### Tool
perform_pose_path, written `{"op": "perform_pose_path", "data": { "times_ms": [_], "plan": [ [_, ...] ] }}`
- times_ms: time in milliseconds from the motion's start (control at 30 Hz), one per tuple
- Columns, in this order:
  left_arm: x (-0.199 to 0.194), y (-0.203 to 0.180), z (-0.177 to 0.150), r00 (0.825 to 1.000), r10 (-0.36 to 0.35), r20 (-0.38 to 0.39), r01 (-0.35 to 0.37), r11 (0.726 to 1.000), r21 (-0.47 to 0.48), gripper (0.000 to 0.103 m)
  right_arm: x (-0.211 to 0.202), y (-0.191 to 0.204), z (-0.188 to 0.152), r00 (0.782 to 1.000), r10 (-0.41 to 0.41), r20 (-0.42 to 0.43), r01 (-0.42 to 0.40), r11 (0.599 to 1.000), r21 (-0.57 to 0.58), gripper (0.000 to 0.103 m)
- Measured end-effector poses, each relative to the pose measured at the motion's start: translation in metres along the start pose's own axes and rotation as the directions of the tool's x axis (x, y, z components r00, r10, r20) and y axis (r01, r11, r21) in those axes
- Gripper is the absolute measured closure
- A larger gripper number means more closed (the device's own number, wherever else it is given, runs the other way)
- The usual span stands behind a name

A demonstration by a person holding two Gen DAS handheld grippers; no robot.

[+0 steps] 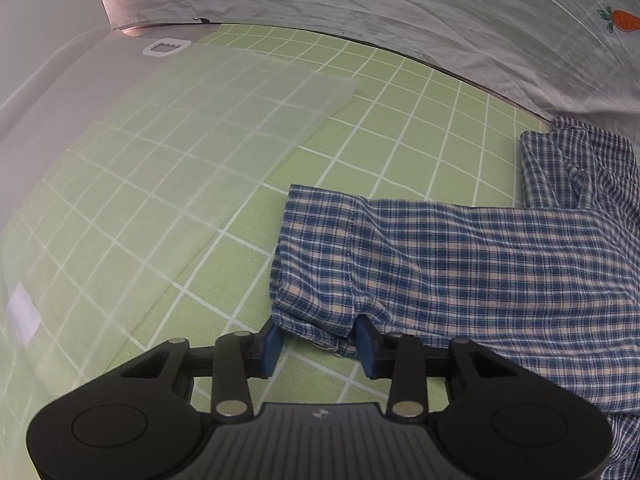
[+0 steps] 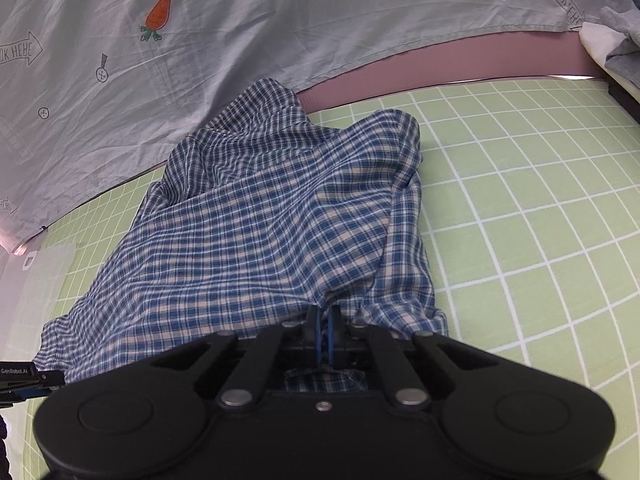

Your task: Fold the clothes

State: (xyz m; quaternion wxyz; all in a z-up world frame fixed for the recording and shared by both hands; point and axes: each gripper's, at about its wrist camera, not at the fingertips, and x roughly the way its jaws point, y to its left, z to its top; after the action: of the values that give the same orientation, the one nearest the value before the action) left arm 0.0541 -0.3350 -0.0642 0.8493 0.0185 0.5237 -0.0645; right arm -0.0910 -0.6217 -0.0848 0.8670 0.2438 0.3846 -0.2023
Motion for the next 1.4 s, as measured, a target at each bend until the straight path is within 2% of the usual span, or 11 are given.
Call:
{"op": "perform_pose_path", "data": {
  "times_ms": [33,100,167,267,367,667,933,1033,1133,1300,1400],
  "plan": [
    [0.000,0.000,0.000,1.000,0.001,0.000,-0.001,1.000,0.000,0.063,0.000,0.001,-0.001,1.000,-0.010,0.003,0.010,1.000,-0.003,0.085],
    [0.000,0.001,0.000,1.000,-0.002,0.000,0.002,1.000,0.000,0.063,-0.001,0.003,-0.003,1.000,-0.018,0.009,0.018,1.000,-0.012,0.054],
    [0.001,0.001,0.000,1.000,-0.005,0.000,0.005,1.000,0.001,0.062,0.001,0.004,-0.004,1.000,-0.013,0.003,0.013,1.000,-0.012,0.047],
    [0.002,0.002,0.001,1.000,-0.008,-0.001,0.008,1.000,-0.002,0.061,0.005,0.007,-0.007,1.000,-0.006,-0.014,0.006,1.000,-0.024,0.017],
    [0.002,-0.001,0.001,1.000,-0.018,-0.003,0.018,1.000,0.007,0.052,0.008,0.010,-0.010,1.000,-0.006,-0.021,0.005,0.999,-0.041,0.000],
    [0.006,-0.010,0.000,1.000,-0.005,0.001,0.005,0.999,0.043,0.040,0.009,0.005,-0.009,1.000,0.007,-0.014,-0.007,1.000,-0.001,0.000],
    [0.005,-0.009,-0.002,1.000,0.002,0.018,-0.002,0.999,0.034,0.039,0.008,0.004,-0.006,0.999,-0.032,-0.033,0.032,0.999,-0.001,0.030],
    [0.005,-0.008,-0.002,1.000,0.001,0.025,-0.002,0.999,0.033,0.040,0.007,0.005,-0.006,0.999,-0.041,-0.036,0.039,0.999,-0.031,0.049],
    [0.004,-0.008,-0.003,0.999,-0.008,0.033,0.007,0.999,0.045,0.044,0.007,0.006,-0.008,0.998,-0.033,-0.047,0.030,0.998,-0.061,0.083],
    [0.000,-0.016,-0.003,0.998,-0.048,0.047,0.044,0.996,0.080,0.090,0.003,0.003,-0.008,0.999,-0.015,-0.029,0.013,0.998,-0.068,0.097],
    [0.000,-0.015,-0.002,0.997,-0.063,0.044,0.061,0.997,0.056,0.094,-0.006,0.000,-0.003,1.000,0.000,0.013,0.000,0.999,-0.046,0.098]
  ]
}}
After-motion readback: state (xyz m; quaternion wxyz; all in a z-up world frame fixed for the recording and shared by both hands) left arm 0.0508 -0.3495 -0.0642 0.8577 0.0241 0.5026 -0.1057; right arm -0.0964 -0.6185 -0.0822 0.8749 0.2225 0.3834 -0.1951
